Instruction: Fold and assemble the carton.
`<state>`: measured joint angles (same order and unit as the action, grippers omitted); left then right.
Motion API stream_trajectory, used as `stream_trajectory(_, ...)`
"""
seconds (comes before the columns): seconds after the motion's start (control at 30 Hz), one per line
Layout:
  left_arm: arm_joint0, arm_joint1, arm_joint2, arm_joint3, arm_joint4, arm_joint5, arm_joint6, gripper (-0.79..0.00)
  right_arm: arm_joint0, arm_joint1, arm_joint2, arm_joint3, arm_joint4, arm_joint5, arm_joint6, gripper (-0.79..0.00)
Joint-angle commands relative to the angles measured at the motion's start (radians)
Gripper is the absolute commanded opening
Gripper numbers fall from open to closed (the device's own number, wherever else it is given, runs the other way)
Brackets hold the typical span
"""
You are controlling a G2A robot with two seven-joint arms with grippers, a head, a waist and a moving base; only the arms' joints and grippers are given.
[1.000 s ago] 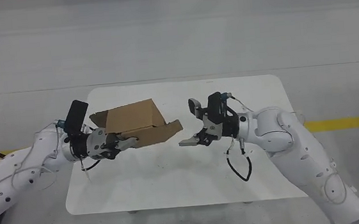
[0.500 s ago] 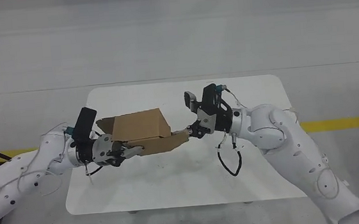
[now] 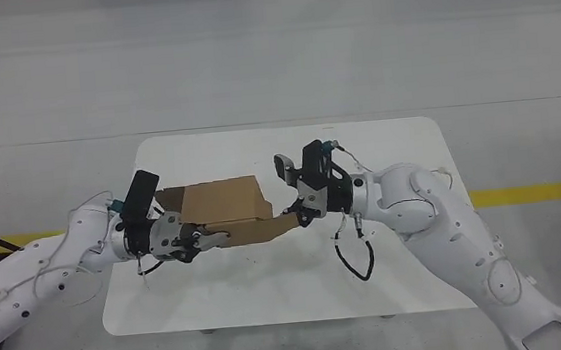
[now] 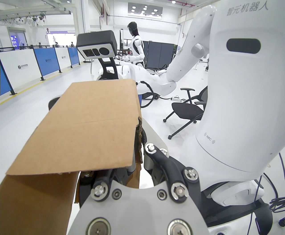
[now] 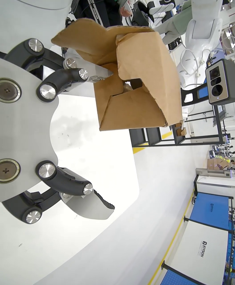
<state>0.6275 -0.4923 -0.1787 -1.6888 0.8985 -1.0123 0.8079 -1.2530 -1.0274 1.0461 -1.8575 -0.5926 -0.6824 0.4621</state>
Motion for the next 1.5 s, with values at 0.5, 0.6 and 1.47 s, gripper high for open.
stream_trajectory(0.5,0.05,0.024,-0.098,0.029,-0.095,0.0,0.0,-0.785,-0.148,0.03,0.161,-0.086,-0.021,-0.101,-0.097,0.0)
stream_trajectory(0.6,0.066,0.023,-0.106,0.019,-0.075,0.0,0.0,-0.785,-0.144,0.028,0.144,-0.092,-0.03,-0.099,-0.09,0.0)
stream_trajectory(1.47,0.05,0.029,-0.074,-0.026,-0.021,0.0,0.0,-0.785,-0.062,-0.001,0.072,-0.03,-0.039,-0.003,-0.145,0.0)
